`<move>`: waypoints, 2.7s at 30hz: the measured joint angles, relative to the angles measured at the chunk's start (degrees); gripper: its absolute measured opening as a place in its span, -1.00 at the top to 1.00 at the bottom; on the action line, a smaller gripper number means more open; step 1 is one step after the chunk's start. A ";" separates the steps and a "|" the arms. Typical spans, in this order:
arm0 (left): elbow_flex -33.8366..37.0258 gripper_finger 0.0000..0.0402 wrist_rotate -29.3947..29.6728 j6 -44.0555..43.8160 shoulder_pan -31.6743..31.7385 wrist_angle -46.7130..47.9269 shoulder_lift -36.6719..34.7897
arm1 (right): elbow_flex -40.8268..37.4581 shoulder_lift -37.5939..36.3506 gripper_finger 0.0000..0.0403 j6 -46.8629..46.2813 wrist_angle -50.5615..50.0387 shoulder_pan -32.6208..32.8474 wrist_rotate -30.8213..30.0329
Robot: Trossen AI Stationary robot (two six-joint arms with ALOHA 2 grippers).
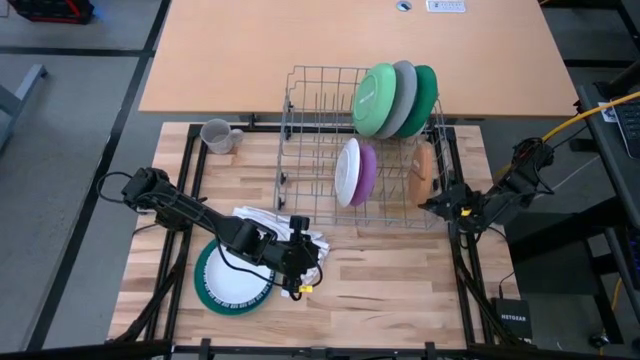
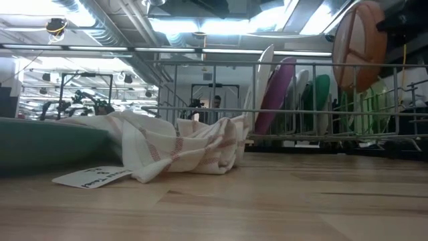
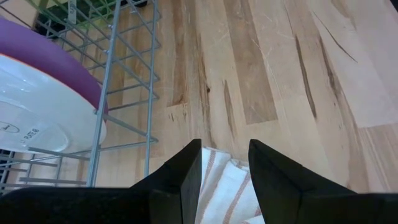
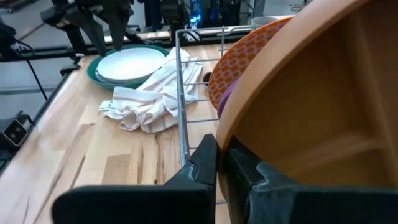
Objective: Sort dishes
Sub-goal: Put the brown plate into the dish rack
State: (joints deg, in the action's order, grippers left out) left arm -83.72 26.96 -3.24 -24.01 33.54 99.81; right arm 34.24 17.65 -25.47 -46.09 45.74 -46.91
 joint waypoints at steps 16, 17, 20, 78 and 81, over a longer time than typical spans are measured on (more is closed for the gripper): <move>-0.02 0.39 0.00 0.86 0.09 -0.17 0.00 | 0.00 -0.68 0.94 8.25 7.15 -0.01 0.01; -0.01 0.39 0.00 0.86 0.09 -0.19 0.00 | 0.01 -0.68 0.94 7.68 7.43 0.00 0.03; 0.00 0.39 0.00 0.87 0.09 -0.20 0.00 | 0.00 -0.59 0.94 7.69 10.38 -0.01 0.16; -0.04 0.39 -5.84 4.54 0.57 -2.47 0.00 | 0.26 -1.86 0.95 12.02 5.79 -52.54 51.92; -0.04 0.39 -5.84 4.53 -0.06 -2.49 0.00 | 0.26 -1.90 0.95 12.10 5.34 -52.52 51.91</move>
State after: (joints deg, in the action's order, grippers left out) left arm -83.77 21.12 1.30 -24.07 31.05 99.81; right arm 34.50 15.75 -13.37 -40.75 -6.79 5.00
